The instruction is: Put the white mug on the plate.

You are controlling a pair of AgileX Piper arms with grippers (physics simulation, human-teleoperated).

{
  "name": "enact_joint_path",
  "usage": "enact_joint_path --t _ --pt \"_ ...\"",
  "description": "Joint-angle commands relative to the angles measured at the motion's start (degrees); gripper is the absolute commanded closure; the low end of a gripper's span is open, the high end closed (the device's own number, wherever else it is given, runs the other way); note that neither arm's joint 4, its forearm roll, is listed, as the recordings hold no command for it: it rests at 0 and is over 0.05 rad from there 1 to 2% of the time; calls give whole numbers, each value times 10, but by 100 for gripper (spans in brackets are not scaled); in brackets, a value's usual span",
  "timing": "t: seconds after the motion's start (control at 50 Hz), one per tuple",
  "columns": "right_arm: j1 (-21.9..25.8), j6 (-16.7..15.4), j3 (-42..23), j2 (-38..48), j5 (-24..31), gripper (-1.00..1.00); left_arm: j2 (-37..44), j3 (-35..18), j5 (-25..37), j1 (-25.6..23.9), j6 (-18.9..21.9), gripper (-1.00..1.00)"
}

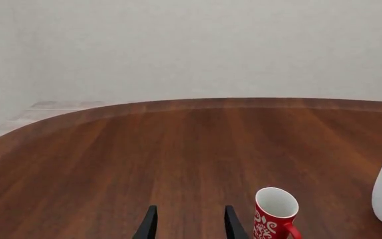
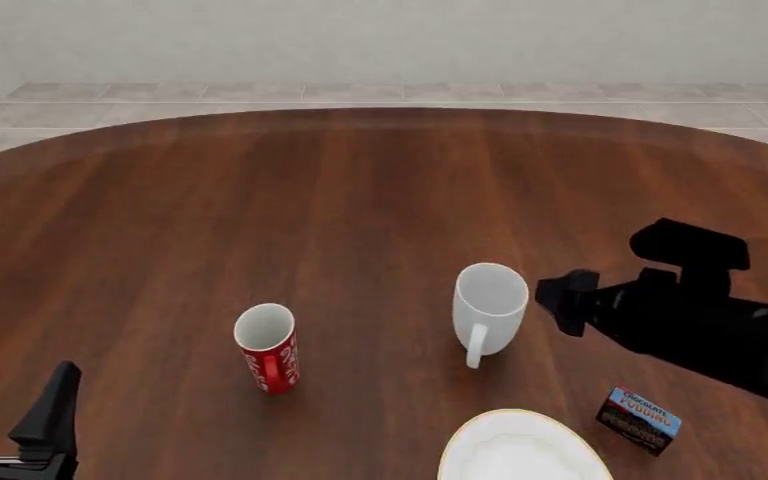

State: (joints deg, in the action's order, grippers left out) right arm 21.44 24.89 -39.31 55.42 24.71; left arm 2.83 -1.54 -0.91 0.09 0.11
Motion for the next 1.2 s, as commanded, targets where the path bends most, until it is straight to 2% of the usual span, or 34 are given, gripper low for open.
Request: enact_joint_path --t 0.02,0.8,1.2 --pt "-1 2 6 32 -26 -100 0 0 0 0 0 -100" --pt "11 8 17 116 -85 -100 0 0 0 0 0 -100" --pt "23 27 27 154 -121 -100 0 0 0 0 0 -100"
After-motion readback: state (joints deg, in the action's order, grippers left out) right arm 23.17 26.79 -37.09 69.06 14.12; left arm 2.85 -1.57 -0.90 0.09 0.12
